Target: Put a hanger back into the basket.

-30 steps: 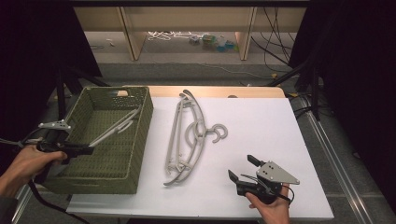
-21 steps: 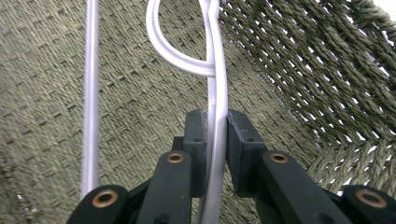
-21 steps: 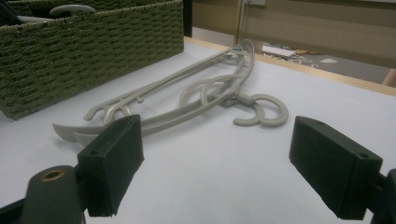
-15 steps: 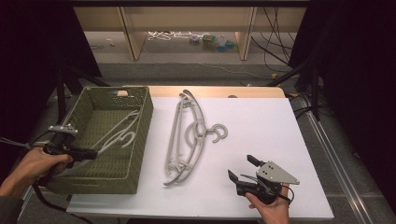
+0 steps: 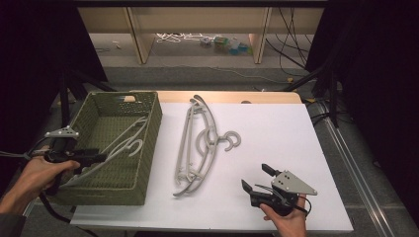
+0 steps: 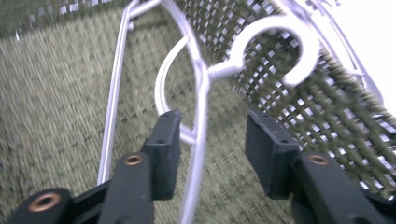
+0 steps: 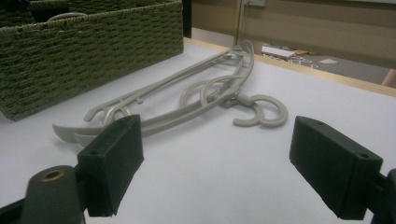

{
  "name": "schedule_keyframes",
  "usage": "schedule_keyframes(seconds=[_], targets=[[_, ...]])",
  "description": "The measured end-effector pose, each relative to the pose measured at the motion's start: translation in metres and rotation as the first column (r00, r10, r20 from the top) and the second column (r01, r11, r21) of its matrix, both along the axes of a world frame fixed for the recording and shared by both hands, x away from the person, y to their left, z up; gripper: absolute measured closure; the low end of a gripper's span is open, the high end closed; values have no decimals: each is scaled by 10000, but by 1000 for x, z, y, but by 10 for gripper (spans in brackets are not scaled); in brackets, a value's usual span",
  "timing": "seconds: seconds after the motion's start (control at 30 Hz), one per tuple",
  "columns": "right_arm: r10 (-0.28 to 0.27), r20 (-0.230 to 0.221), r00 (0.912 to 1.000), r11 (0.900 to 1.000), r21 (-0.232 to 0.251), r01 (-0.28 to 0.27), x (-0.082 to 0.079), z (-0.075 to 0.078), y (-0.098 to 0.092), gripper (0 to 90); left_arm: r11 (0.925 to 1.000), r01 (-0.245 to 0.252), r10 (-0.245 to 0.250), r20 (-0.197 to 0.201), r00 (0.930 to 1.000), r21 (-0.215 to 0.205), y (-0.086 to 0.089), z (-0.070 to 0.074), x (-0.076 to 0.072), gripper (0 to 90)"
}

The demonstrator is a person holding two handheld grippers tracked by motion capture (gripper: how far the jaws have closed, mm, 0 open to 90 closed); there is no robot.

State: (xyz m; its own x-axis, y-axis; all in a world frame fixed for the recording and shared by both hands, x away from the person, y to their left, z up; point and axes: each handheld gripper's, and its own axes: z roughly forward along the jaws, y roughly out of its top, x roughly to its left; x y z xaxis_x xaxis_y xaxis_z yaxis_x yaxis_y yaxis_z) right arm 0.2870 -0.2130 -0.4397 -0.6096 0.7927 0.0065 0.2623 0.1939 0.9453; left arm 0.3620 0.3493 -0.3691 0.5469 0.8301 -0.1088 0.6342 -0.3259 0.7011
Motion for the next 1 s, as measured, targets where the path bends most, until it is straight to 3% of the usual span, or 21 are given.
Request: schedule_keyframes(seconds=[0.03,0.07,0.1,0.2,0.27,0.37,0.43,0.47,0.53,0.6,0.63,0.7,0.73,0.87,1.0], targets=[[77,74,9999,9999,152,-79,1,-1,1,183,9999,-120,119,187,9998,48,-1,4,-2,469],[2,35,10000,10000,-35,-2,0,0,-1,183,9997,-260,260,399,9989,-19,-3,9,-4,453],[-5,-77,10000,9999,-138,4,-1,1,-2,183,9967,-637,668,631,9958,-496,-7,11,-6,437],[-12,-28,10000,10000,-98,12,0,1,-1,183,9922,-872,964,1039,9899,-894,-15,22,-13,374],[-9,75,10000,10000,14,9,0,1,-1,182,9819,-1110,1310,1267,9833,-1535,-20,28,-18,344],[2,82,10000,9999,166,-4,0,1,-1,178,9710,-1326,1658,1609,9729,-1992,-28,35,-27,318],[-69,147,9999,10000,43,68,0,2,-2,177,9524,-1186,1765,1904,9657,-2810,-35,37,-35,319],[-64,160,9999,10000,56,63,0,2,-2,176,9469,-1130,1816,2107,9605,-3009,-39,37,-38,324],[-24,153,9999,9999,98,23,-1,2,-2,174,9450,-968,1756,2349,9560,-3126,-48,38,-45,317],[-51,141,9999,10000,62,50,-1,2,-2,171,9381,-773,1718,2596,9503,-3376,-56,39,-50,309],[-30,157,9999,9999,96,29,-1,2,-2,170,9358,-702,1729,2764,9454,-3456,-61,38,-52,303],[-68,155,9999,9999,76,67,-1,3,-2,170,9380,-419,1601,3230,9328,-3441,-68,37,-54,292],[-61,92,9999,10000,48,61,-2,3,-2,169,9323,-443,1624,3060,9381,-3589,-72,36,-57,285],[-22,132,9999,9999,131,20,-1,3,-2,167,9171,-20,1382,3131,9396,-3987,-91,27,-58,248],[-39,278,9996,10000,77,36,0,2,-2,164,9171,185,1124,3029,9464,-3983,-112,18,-56,203]])
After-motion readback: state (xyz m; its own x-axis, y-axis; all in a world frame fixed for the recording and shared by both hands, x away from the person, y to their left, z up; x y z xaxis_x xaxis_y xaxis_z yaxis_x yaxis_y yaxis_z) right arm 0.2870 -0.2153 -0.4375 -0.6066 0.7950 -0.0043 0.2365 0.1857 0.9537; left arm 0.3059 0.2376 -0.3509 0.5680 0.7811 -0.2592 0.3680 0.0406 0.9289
